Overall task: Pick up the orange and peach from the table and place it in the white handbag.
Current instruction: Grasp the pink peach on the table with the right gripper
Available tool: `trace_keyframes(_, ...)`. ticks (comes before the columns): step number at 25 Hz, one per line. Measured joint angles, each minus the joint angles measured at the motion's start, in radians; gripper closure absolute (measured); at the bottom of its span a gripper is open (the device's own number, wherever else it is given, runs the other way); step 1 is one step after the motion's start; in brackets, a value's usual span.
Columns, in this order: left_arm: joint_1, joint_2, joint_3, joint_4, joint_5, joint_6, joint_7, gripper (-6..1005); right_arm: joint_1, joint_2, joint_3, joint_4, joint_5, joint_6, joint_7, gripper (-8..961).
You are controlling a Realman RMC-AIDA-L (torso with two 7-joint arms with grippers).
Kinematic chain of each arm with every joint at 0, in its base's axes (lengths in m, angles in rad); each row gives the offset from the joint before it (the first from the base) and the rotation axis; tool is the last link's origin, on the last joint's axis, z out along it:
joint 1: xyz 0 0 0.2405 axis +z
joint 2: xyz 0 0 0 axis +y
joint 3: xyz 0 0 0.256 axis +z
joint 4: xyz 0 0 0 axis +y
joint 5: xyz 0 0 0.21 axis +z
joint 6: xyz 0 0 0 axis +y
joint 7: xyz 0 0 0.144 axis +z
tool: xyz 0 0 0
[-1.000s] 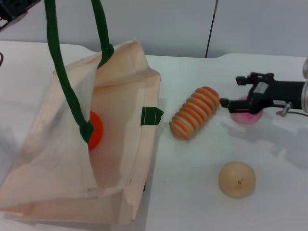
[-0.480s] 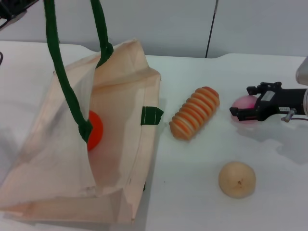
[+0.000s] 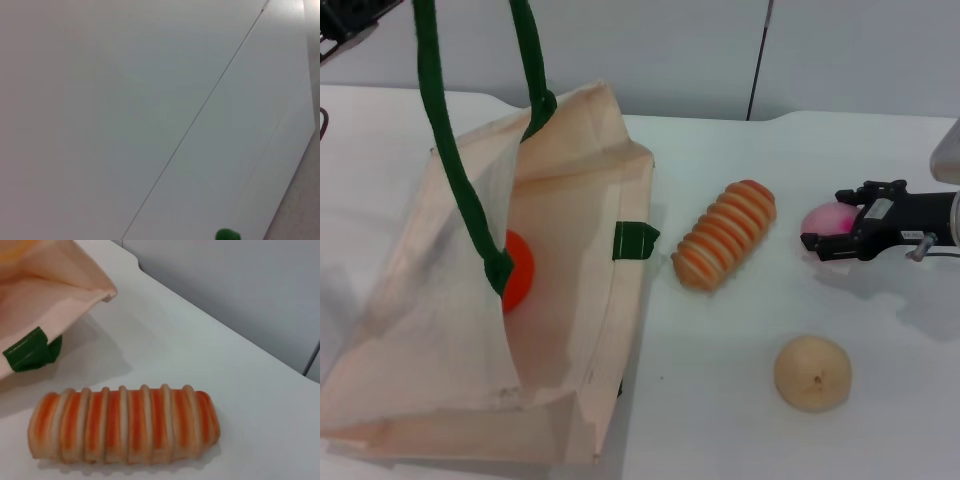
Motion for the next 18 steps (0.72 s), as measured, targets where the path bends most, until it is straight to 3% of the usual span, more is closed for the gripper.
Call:
trace_keyframes(9, -0.001, 0.004, 0.000, -0.004, -0.001, 0.000, 0.003, 871, 0.003, 0.002, -0.002, 0.012, -0.009, 0.041, 0.001, 88)
trace_keyframes(14, -0.001, 0.005, 0.000, -0.005, -0.001, 0.000, 0.003, 871, 0.003, 0.002, -0.002, 0.013, -0.009, 0.046, 0.002, 252)
trace_keyframes(18, -0.001, 0.005, 0.000, -0.005, -0.001, 0.002, 0.004, 871, 0.003, 0.002, -0.002, 0.013, -0.010, 0.046, 0.002, 309)
